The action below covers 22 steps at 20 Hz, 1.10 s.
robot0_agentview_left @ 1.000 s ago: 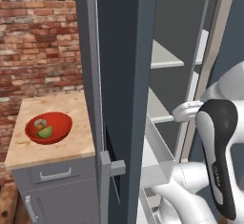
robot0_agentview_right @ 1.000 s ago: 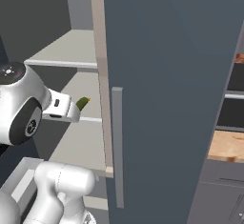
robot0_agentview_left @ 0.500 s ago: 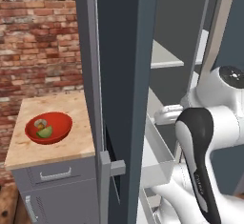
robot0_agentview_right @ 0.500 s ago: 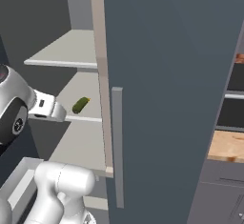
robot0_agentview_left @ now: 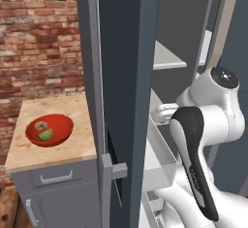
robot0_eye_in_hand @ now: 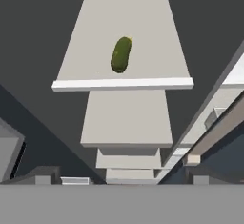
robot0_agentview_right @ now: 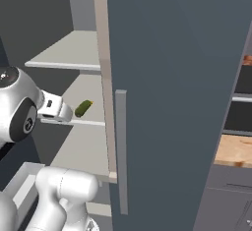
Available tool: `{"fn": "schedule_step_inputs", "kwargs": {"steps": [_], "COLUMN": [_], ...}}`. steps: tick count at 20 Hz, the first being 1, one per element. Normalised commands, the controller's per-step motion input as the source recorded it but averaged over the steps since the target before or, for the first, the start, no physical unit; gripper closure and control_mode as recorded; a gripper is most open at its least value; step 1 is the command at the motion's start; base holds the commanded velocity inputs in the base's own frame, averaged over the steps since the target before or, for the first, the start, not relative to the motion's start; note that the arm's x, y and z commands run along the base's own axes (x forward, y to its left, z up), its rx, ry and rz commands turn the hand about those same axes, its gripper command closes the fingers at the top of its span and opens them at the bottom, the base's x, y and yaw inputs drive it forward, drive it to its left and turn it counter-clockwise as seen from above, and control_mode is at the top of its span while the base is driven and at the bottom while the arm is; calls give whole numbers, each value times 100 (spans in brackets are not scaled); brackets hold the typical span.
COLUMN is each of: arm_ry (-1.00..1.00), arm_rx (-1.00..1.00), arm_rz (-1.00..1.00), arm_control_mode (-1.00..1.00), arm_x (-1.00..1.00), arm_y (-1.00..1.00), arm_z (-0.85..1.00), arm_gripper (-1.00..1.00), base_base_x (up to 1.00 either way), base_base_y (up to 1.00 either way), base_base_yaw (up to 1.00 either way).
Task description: Take the cucumber, mushroom, and lemon wedge from the freezer and place them in the bowl on the counter.
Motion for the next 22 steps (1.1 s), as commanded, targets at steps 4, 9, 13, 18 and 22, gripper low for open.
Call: {"fn": "schedule_step_inputs", "kwargs": {"steps": [4, 9, 13, 18, 22], "arm_ry": [0, 0, 0, 0, 0], "arm_rx": [0, 0, 0, 0, 0], "arm_rz": [0, 0, 0, 0, 0], "arm_control_mode": [-100, -100, -100, -100, -100], "arm_x": [48, 55, 60, 51, 41], "arm_y": [0, 0, 0, 2, 13], "arm_z": [-19, -31, -42, -44, -33], "arm_gripper": [-100, -100, -100, -100, -100], "base_base_x": [0, 0, 0, 0, 0], "base_base_y": [0, 0, 0, 0, 0], "base_base_yaw": [0, 0, 0, 0, 0]}}
